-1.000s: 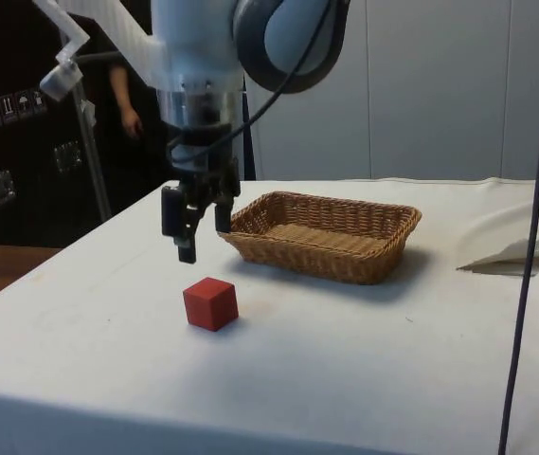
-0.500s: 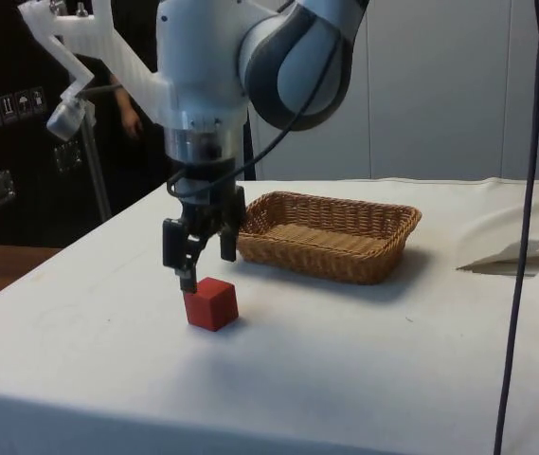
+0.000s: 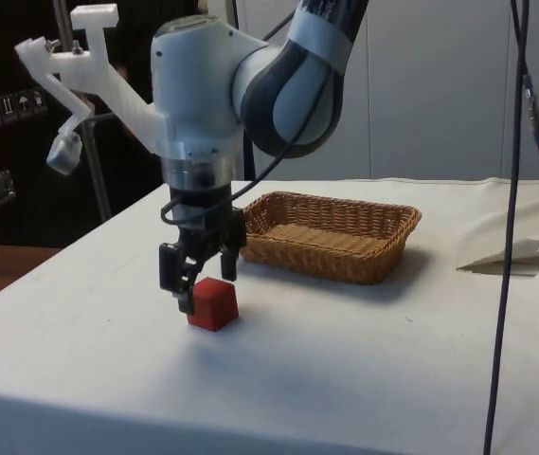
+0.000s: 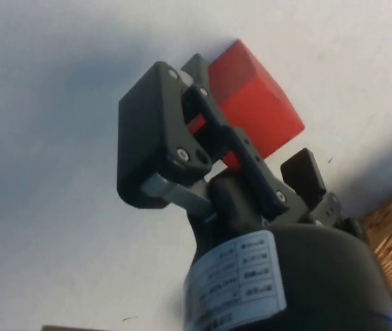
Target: Pick up the cube and place it into the basket.
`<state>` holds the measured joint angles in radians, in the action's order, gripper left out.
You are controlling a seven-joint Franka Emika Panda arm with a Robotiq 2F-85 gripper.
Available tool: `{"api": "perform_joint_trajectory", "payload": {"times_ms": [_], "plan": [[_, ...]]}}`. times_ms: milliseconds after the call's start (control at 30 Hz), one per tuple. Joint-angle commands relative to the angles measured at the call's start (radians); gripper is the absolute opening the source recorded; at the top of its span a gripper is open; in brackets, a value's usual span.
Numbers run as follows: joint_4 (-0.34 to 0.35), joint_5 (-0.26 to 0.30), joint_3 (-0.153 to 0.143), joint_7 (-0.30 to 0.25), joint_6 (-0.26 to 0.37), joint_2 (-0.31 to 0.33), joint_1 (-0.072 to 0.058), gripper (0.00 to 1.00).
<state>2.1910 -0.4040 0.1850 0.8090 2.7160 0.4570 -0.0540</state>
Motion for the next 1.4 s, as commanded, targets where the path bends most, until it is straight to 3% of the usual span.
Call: {"api": "perform_joint_trajectory", "payload": {"times_ms": [0, 33, 67, 100, 167, 267, 300, 400, 433, 467, 667, 700, 733, 767, 967, 1033, 1367], "plan": [[-0.004, -0.022, -0.019, 0.025, 0.009, 0.003, -0.014, 1.00], [-0.005, -0.024, -0.019, 0.030, 0.007, 0.005, -0.014, 1.00], [-0.004, -0.010, -0.001, 0.015, 0.000, 0.009, 0.000, 1.00], [-0.006, -0.031, -0.020, 0.038, 0.004, 0.008, -0.014, 1.00], [-0.006, -0.036, -0.020, 0.046, 0.002, 0.009, -0.013, 0.89], [-0.006, -0.040, -0.020, 0.052, -0.002, 0.010, -0.013, 0.58], [-0.007, -0.042, -0.020, 0.055, -0.003, 0.011, -0.013, 0.35], [-0.007, -0.046, -0.020, 0.059, -0.004, 0.012, -0.013, 0.00], [-0.004, -0.028, -0.003, 0.040, -0.005, 0.012, 0.000, 0.00], [-0.007, -0.047, -0.020, 0.061, -0.004, 0.012, -0.013, 0.00], [-0.007, -0.049, -0.020, 0.063, -0.005, 0.012, -0.013, 0.01], [-0.007, -0.047, -0.018, 0.061, -0.006, 0.013, -0.011, 0.01], [-0.004, -0.031, -0.003, 0.045, -0.006, 0.012, 0.000, 0.01], [-0.007, -0.044, -0.015, 0.059, -0.006, 0.013, -0.010, 0.01], [0.011, -0.032, -0.006, 0.035, -0.005, -0.009, 0.006, 0.01], [0.003, -0.031, -0.010, 0.034, -0.007, -0.001, 0.002, 0.01], [0.048, -0.027, -0.011, 0.002, -0.049, -0.087, 0.007, 0.01]]}}
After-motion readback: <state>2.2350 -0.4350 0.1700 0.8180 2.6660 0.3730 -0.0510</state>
